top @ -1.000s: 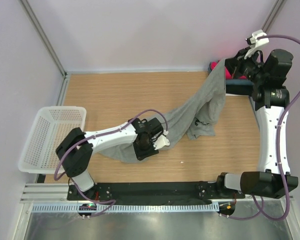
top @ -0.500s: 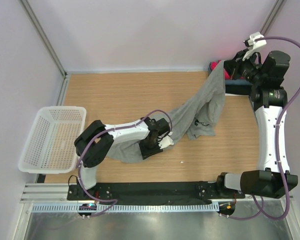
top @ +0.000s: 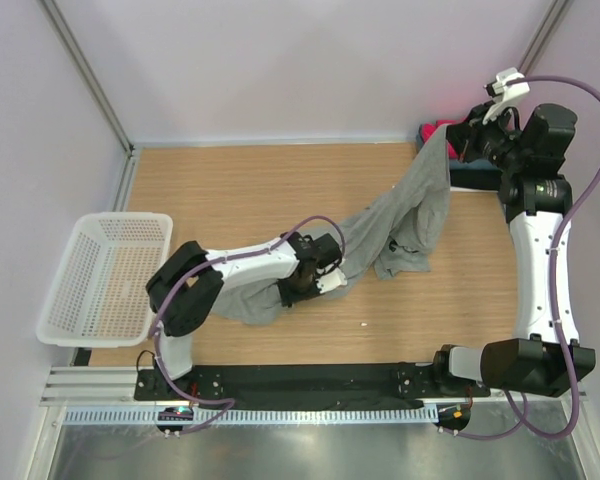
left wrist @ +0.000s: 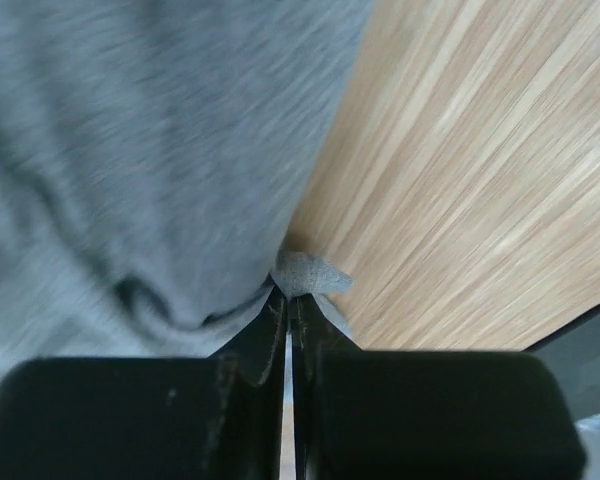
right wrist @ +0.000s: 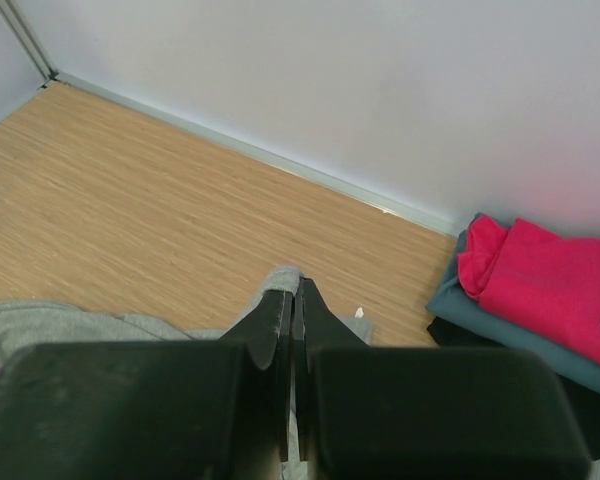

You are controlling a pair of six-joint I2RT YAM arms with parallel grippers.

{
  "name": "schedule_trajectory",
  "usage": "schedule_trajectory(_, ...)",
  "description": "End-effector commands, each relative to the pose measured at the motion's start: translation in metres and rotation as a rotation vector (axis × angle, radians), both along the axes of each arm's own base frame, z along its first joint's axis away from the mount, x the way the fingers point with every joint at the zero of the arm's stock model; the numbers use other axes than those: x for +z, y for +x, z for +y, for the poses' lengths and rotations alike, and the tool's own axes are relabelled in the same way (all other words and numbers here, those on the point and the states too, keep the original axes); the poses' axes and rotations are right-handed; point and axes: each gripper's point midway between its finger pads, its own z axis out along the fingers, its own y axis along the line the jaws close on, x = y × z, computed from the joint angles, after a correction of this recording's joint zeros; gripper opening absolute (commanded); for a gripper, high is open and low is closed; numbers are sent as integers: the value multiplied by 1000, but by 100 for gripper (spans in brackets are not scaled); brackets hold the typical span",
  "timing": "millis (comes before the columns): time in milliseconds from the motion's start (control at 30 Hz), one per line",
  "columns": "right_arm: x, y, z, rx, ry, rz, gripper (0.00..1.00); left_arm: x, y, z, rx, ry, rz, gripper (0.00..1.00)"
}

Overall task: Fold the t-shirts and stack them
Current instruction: Flatten the tshirt out

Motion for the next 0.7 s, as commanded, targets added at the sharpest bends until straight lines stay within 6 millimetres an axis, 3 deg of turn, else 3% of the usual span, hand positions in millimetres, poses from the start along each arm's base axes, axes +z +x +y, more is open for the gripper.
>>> schedule_trajectory(0, 51, -13, -1, -17, -46, -157, 1, 76, 38, 0, -21, -98, -274, 0)
schedule_trajectory(33, 57, -15, -3, -31, -51, -166, 1, 99, 44, 3, -26, -132, -338, 0)
schedule_trajectory(133, 93, -25, -10, -97, -51, -237, 1, 210, 63, 18, -11, -291, -621, 0)
schedule_trajectory(233, 126, -41, -16, -160, -34, -297, 1, 255, 76, 44, 79, -364, -662, 0)
schedule_trajectory(267, 135, -50, -17, -172, -30, -318, 1, 281, 80, 56, 103, -407, -741, 0)
schedule_trajectory(367, 158, -74, -16, -195, -19, -369, 1, 315, 82, 73, 49, -403, -863, 0)
schedule_trajectory(533, 201, -123, -12, -216, -36, -477, 1, 376, 71, 88, 33, -491, -986, 0)
schedule_trajectory(567, 210, -131, -13, -230, -37, -499, 1, 402, 68, 92, 40, -534, -1037, 0)
schedule_trajectory(600, 228, -148, -10, -234, -39, -552, 2, 415, 66, 94, 40, -553, -1062, 0)
schedule_trajectory(633, 236, -155, -10, -239, -39, -568, 1, 444, 61, 100, 55, -607, -1118, 0)
schedule_trajectory(667, 246, -163, -11, -254, -39, -597, 2, 458, 59, 104, 57, -625, -1151, 0)
